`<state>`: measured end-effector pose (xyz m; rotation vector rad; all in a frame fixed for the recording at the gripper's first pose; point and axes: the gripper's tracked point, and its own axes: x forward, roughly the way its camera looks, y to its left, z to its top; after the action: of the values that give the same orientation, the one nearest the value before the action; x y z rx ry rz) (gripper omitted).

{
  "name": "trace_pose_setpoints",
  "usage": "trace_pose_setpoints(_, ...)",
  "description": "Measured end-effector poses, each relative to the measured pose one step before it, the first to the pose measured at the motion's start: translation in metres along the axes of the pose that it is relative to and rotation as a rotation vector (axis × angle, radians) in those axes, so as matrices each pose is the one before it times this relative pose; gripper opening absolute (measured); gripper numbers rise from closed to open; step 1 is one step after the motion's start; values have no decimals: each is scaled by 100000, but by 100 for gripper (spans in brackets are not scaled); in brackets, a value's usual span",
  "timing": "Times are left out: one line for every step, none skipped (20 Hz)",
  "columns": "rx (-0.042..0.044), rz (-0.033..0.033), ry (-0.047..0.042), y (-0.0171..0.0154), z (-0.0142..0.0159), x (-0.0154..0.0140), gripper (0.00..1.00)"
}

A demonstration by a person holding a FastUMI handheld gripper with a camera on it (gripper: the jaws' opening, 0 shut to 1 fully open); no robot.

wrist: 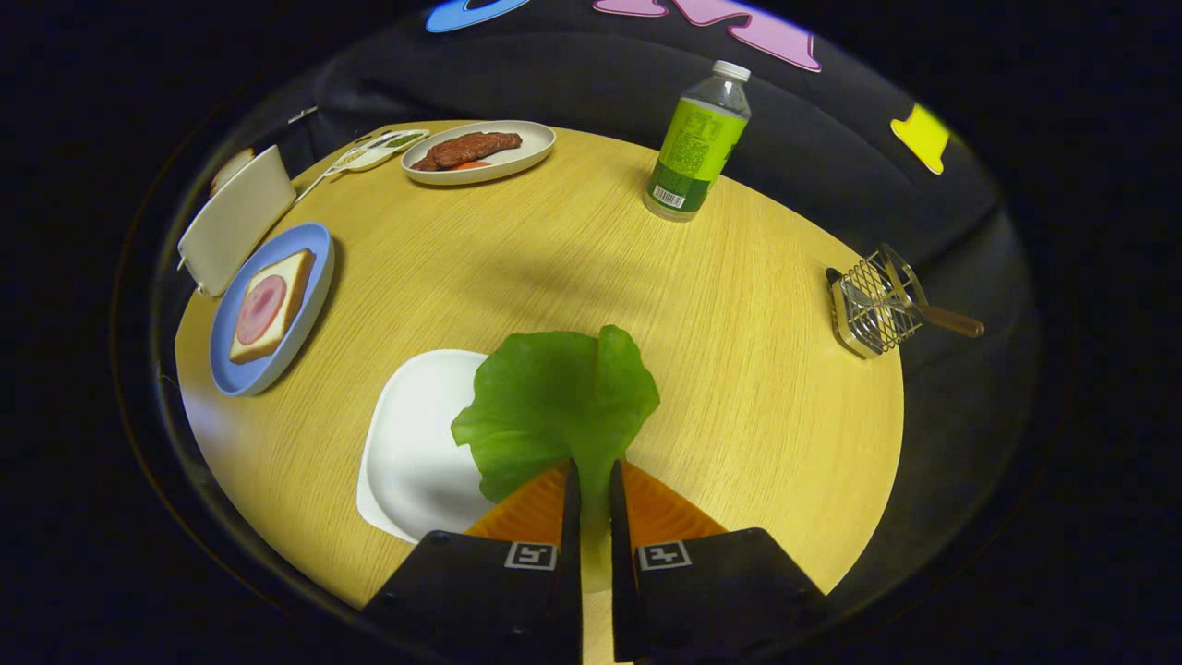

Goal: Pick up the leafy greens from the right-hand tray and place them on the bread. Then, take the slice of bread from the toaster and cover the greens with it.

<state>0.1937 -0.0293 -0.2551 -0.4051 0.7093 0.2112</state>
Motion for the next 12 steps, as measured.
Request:
trace_pose_setpoints(2100,857,-371,7,28,-214,17)
trace_pose_setpoints(1904,1727,566,252,-166,-148,17)
trace_pose_setpoints(899,756,-452,80,55,-203,17)
trace_pose_setpoints(541,-2357,-1912,-504,307,-197,17)
trace_pose_setpoints(747,640,-129,58,218,-21,8)
trace_pose_setpoints(182,18,88,117,-73,-109,8)
trace_pose_setpoints(-99,-1251,-197,-240,-31,-303,8)
trace_pose_setpoints(257,-91,-816,-52,404,-373,5)
trace_pose_setpoints(363,430,-1102,210,71,-266,5)
trace_pose_setpoints(351,577,-746,147,380,-670,5)
trace_pose_setpoints(359,529,-945,194,385,-702,5)
trace_pose_setpoints(263,557,-1610,241,732,-699,5)
